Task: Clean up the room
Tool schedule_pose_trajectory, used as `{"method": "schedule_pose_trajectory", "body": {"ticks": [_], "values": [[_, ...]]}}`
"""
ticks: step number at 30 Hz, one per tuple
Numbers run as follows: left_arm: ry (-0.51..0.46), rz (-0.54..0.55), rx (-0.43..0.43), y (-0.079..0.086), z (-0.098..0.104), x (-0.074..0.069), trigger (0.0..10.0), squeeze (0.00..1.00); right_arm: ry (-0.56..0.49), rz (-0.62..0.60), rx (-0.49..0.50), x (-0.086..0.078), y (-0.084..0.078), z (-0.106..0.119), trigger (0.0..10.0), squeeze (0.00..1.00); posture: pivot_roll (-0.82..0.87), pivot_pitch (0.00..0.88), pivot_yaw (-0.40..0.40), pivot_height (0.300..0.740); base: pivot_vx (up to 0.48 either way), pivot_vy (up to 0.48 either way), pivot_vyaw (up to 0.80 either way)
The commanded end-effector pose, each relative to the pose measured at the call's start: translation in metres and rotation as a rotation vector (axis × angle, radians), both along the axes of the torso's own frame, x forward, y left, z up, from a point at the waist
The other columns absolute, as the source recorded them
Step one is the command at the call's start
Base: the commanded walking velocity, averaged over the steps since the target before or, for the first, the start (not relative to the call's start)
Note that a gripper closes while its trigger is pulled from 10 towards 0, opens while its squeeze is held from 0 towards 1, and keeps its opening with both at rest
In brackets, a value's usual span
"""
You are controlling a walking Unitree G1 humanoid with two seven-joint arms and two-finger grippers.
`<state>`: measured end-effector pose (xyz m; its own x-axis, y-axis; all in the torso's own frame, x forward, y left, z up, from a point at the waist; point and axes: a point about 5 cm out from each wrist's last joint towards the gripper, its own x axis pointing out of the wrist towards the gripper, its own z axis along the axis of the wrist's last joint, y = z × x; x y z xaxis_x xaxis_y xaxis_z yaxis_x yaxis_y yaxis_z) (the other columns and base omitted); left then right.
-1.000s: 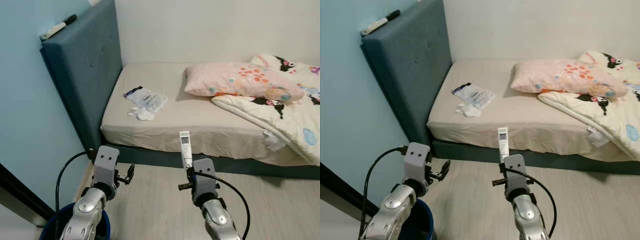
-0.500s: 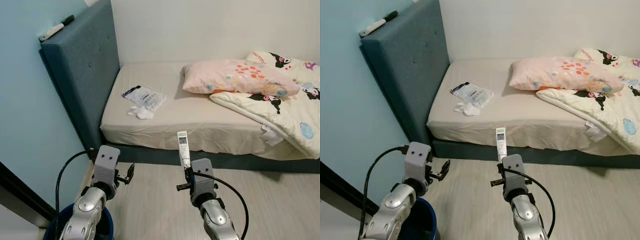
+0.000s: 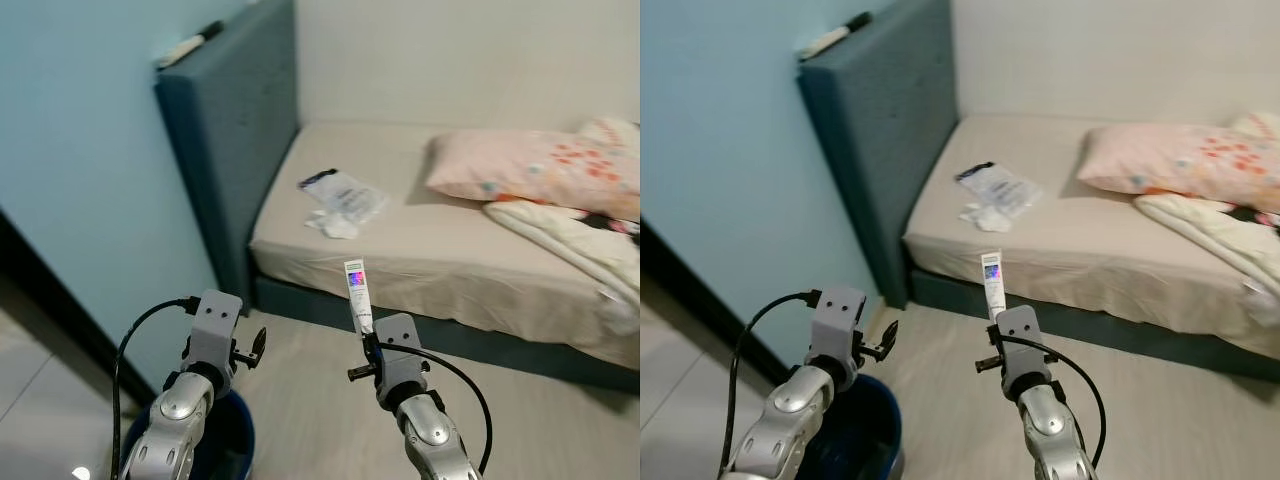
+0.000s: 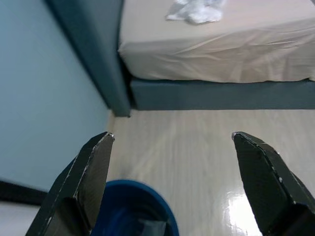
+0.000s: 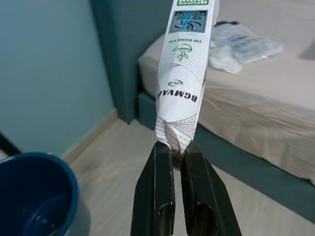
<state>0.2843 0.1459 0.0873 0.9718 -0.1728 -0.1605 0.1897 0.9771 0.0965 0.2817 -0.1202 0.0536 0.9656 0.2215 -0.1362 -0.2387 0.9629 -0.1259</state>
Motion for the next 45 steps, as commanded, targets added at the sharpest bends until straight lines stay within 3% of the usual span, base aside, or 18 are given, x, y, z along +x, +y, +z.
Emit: {"method": "schedule_pose_trajectory", "body": {"ticks": [1,29,45], "values": [[0.039,0.014,0.011,0.002,-0.008,-0.004,10.0,0.00,0.038,0.004,-0.012,-0.002,0.000,-0.007,10.0,0.00,0.05,0.115,-0.004,0.732,0.000,0.000,0.80],[0.101,-0.042,0.036,-0.007,-0.015,-0.004,10.0,0.00,0.065,-0.001,-0.007,-0.005,-0.003,-0.011,10.0,0.00,0.04,0.129,0.003,0.732,0.000,0.000,0.80],[0.127,0.029,-0.010,-0.012,-0.013,0.012,10.0,0.00,0.066,0.011,-0.021,0.009,-0.010,-0.005,10.0,0.00,0.03,0.129,-0.006,0.732,0.000,0.000,0.80]]}}
